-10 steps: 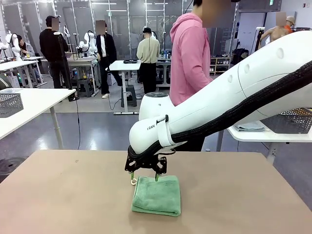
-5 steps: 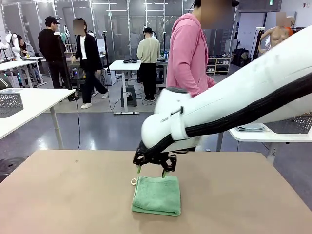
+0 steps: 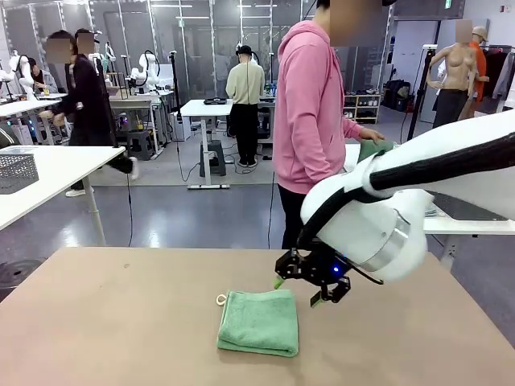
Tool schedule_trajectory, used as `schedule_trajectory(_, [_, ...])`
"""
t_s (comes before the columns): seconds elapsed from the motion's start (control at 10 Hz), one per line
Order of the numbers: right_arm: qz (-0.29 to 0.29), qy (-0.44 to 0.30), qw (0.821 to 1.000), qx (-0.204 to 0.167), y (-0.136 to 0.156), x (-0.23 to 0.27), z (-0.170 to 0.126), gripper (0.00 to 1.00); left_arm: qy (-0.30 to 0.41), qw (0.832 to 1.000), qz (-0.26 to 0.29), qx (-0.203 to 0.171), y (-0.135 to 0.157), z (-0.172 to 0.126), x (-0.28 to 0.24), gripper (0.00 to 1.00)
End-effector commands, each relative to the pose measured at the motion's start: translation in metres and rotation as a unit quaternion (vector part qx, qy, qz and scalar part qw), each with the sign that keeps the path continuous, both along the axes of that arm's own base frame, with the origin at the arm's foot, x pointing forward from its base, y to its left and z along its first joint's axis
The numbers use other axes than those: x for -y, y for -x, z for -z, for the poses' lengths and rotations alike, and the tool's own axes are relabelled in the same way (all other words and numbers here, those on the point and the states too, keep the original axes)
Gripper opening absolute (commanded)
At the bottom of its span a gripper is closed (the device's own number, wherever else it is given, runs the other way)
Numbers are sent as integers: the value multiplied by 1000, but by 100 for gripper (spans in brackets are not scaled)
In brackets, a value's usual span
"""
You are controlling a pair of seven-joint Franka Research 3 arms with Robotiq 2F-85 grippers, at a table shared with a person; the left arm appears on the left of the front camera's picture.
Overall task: Fold the towels and place them in the basket.
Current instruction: Place the folded Towel with hook on the right side of the table.
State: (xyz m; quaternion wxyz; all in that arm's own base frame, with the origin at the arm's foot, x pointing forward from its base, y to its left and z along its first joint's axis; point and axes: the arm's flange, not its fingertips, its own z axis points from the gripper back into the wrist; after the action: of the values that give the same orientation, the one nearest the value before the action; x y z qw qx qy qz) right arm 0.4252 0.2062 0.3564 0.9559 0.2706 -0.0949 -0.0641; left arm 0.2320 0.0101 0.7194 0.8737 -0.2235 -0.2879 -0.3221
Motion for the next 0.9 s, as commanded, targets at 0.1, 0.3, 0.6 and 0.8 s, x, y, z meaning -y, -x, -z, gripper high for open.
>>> schedule_trajectory(0.1, [-17,-53,998,-4,5,33,41,100,3,1000,13,4,1,-1,1,100])
schedule_trajectory(0.3, [-33,-89,995,-3,1,36,61,100,3,1000,13,4,1,-1,1,100])
schedule_trajectory(0.6, [-24,-101,995,-7,-7,29,82,100,3,1000,13,4,1,-1,1,100])
schedule_trajectory(0.8, [-21,-114,993,-7,-10,26,93,100,3,1000,13,4,1,-1,1,100])
